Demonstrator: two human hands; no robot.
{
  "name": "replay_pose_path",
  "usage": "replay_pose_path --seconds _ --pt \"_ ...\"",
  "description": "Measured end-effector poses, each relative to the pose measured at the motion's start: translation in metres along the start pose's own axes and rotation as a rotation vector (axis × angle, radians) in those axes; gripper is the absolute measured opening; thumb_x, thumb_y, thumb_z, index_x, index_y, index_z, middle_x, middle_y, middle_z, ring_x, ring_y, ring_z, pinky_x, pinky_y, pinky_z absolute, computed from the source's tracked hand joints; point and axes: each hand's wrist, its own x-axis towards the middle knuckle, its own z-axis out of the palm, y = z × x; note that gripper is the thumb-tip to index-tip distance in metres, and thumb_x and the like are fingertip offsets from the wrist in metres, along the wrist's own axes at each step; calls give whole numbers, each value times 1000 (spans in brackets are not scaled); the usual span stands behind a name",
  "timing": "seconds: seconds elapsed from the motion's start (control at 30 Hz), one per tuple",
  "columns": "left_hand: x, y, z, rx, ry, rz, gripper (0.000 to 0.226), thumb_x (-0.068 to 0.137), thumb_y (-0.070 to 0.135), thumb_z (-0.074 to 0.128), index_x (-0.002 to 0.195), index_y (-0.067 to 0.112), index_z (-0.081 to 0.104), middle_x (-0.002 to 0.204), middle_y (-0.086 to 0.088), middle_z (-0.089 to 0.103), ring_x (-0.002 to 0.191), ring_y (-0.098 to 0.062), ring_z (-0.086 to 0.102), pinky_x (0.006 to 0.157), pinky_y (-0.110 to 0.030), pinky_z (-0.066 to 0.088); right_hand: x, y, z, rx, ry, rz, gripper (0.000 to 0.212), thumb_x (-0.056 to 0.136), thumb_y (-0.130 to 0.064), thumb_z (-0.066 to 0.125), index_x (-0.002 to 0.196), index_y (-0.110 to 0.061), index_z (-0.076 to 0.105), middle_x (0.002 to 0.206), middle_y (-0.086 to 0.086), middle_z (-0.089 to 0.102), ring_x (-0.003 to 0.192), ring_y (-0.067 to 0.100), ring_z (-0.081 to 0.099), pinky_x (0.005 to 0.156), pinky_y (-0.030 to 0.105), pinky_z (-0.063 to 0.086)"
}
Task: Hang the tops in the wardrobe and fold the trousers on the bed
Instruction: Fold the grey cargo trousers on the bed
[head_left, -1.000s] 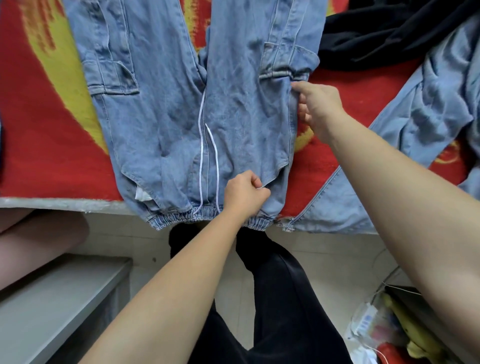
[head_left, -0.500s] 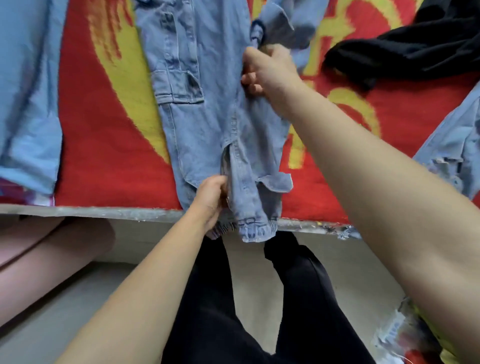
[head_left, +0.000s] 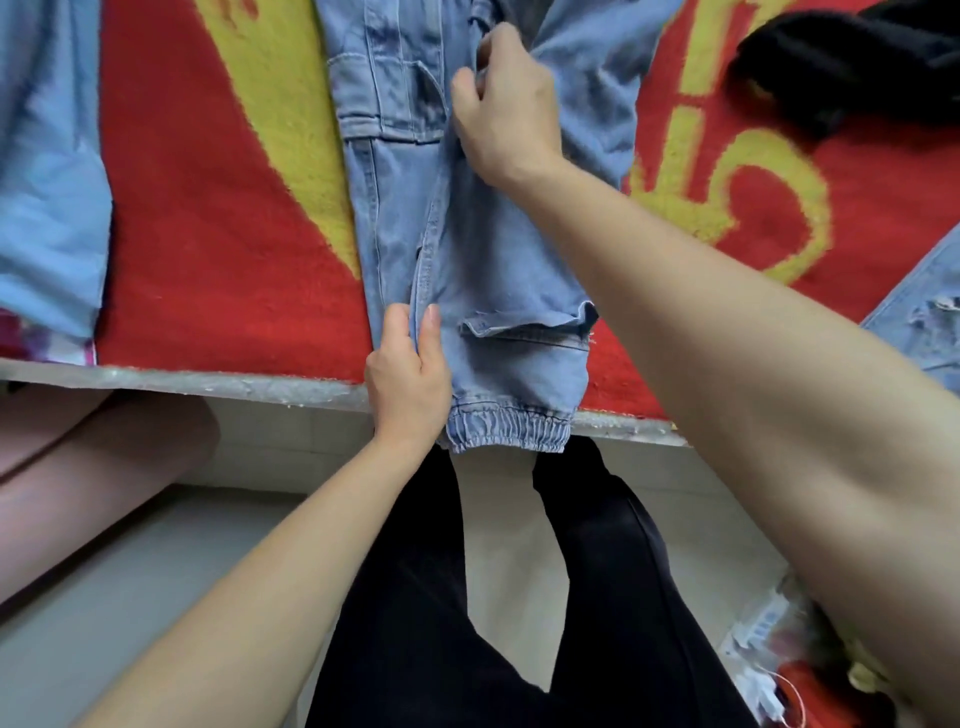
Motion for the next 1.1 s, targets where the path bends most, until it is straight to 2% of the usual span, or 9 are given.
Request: replay_pose_path --seconds 0.17,0.3,0.37,0.5,0.6,0.7,0.77,0.9,1.1 --pt "-7 -20 -11 -17 62 -56 21 103 25 44 89 10 45 64 13 43 58 -14 34 58 -34 20 -12 -31 34 82 -5 -160 18 96 -17 47 104 -3 52 96 15 66 90 32 56 71 31 31" --pt "-2 -53 -12 70 -81 -200 24 102 28 47 93 7 43 76 -4 52 72 -26 49 61 -32 22 -18 -23 64 -206 -414 -271 43 101 -26 47 138 -6 43 128 13 59 120 30 52 95 33 38" --pt "1 -61 -9 89 -123 -270 31 102 35 47 101 4 46 95 -14 58 89 -32 53 67 -31 25 -21 -15 65 -227 -463 -270 52 101 -29 47 147 -8 38 136 13 55 128 28 48 103 30 34" --pt "-13 -54 4 136 -79 -310 51 97 45 52 125 3 44 123 -18 46 110 -34 46 88 -41 35 -49 11 49 -40 -113 -334 38 98 -20 48 132 -6 59 123 13 61 115 26 59 99 34 44" --pt "-28 -50 14 150 -82 -376 57 98 41 52 138 3 35 129 -25 45 109 -38 49 84 -43 38 -91 55 34 -279 158 -409 44 96 -20 52 137 -5 57 144 26 48 134 38 48 111 44 38" --pt "-28 -56 18 194 -187 -360 57 101 42 45 139 3 28 110 -33 61 95 -49 59 75 -47 44 -127 96 32 -656 -162 -308 63 103 -50 35 157 -20 27 164 20 14 152 35 14 123 46 9" --pt "-25 -62 16 280 -216 -323 58 101 48 40 138 6 27 101 -31 64 89 -48 62 69 -43 41 -131 108 34 -685 -246 -276 67 101 -56 31 159 -23 21 166 17 9 154 32 9 123 46 5" --pt "-10 -61 2 396 -114 -219 56 99 55 35 130 9 38 110 -22 62 101 -41 59 79 -45 42 -111 96 29 -612 -92 -310 60 98 -54 40 149 -20 44 161 20 24 149 36 24 118 50 17" --pt "97 -16 -1 318 -24 164 62 99 44 45 151 14 31 151 -18 32 133 -37 34 108 -47 30 -43 71 8 -679 141 -328 63 101 -42 38 157 -16 27 162 25 16 151 40 14 122 54 13"
